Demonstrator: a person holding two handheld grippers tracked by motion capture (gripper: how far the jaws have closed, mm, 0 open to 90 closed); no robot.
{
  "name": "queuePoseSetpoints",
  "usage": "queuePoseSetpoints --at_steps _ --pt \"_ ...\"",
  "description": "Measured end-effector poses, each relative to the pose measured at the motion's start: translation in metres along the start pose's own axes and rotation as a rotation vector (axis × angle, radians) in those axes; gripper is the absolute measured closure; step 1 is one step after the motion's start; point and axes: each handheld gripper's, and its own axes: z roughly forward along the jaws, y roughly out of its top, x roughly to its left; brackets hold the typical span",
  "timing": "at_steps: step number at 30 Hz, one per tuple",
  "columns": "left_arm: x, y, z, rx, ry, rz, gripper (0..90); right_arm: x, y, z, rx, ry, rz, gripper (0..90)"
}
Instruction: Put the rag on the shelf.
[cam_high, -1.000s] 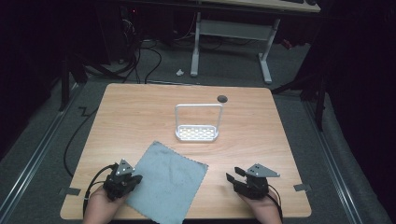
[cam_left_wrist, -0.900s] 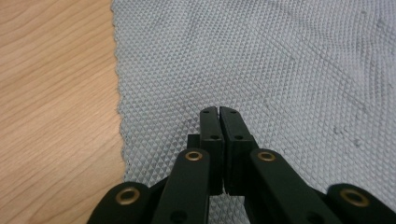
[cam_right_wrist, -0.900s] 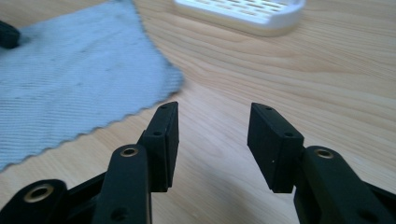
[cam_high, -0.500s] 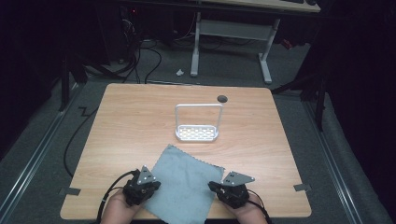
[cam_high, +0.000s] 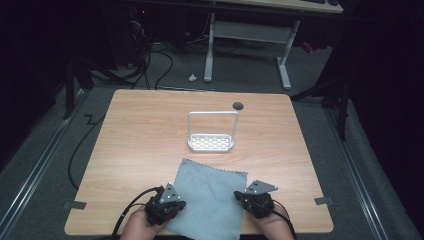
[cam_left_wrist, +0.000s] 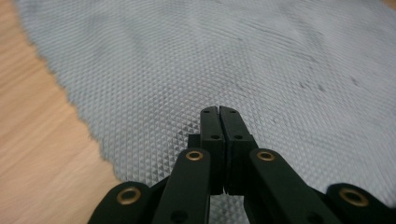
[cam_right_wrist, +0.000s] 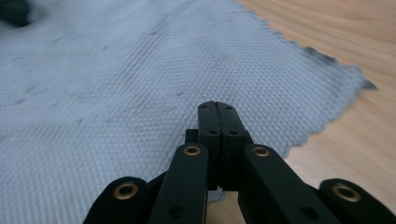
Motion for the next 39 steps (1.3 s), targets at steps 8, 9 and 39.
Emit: queuePoseSetpoints --at_steps 8,9,39 --pt "-0.017 0.006 0.007 0.002 -0.04 0.064 85.3 -0.014 0.001 0.002 -0.011 -0.06 0.025 89.3" --pt "-0.014 0.005 0.006 -0.006 -0.021 0.064 83.3 -0.014 0.001 0.001 -0.007 -0.057 0.035 85.3" --pt "0.089 0.035 0.038 -0.163 0.221 -0.241 87.8 -0.031 -0.01 -0.011 -0.1 -0.068 0.152 67.7"
